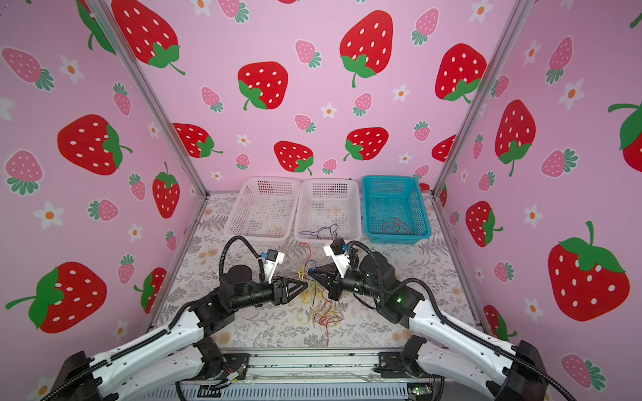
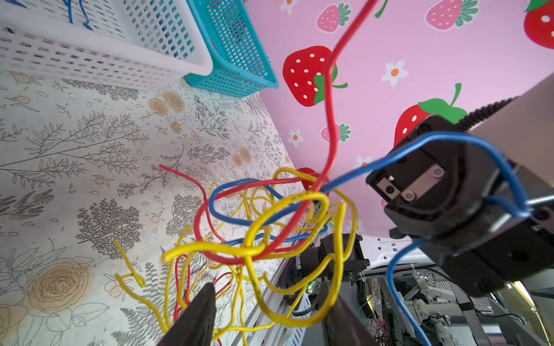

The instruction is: Untangle the cables

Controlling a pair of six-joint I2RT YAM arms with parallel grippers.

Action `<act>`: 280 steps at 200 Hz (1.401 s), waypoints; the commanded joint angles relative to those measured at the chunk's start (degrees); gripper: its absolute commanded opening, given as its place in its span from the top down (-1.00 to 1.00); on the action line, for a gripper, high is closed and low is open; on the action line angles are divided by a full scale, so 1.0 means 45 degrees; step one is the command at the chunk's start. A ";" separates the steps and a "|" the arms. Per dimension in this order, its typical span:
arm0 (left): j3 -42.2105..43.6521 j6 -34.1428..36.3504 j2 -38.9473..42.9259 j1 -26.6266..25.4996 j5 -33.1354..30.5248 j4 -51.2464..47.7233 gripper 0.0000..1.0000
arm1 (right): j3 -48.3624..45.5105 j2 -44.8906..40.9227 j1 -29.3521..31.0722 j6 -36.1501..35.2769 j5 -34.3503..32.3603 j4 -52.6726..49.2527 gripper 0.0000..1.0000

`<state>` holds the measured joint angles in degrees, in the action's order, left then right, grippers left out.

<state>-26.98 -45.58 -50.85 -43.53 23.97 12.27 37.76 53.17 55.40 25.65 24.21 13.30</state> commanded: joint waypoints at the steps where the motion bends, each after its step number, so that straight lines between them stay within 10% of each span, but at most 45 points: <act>1: -0.0065 -0.0203 -0.0160 -0.0054 -0.0327 0.0683 -0.07 | -0.0130 -0.0135 0.0053 0.0121 0.0396 0.0755 1.00; 61: -0.0130 -0.0311 0.0206 -0.0054 -0.1040 0.0750 -0.04 | -0.0715 -0.0555 0.0059 0.0196 0.0500 0.0951 1.00; 181: -0.0405 0.0171 0.0422 -0.0054 -0.1485 -0.0998 1.00 | -0.0854 -0.0659 0.0096 0.0137 0.0421 0.0796 1.00; 280: 0.0123 0.1086 0.3262 0.0372 -0.3501 -0.6385 1.00 | -0.1702 -0.3336 -0.0794 0.0977 -0.5221 -0.0692 1.00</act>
<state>-27.03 -41.91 -39.35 -42.98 11.77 -6.92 31.24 41.52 54.11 27.42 10.37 10.00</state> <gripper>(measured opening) 0.060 0.057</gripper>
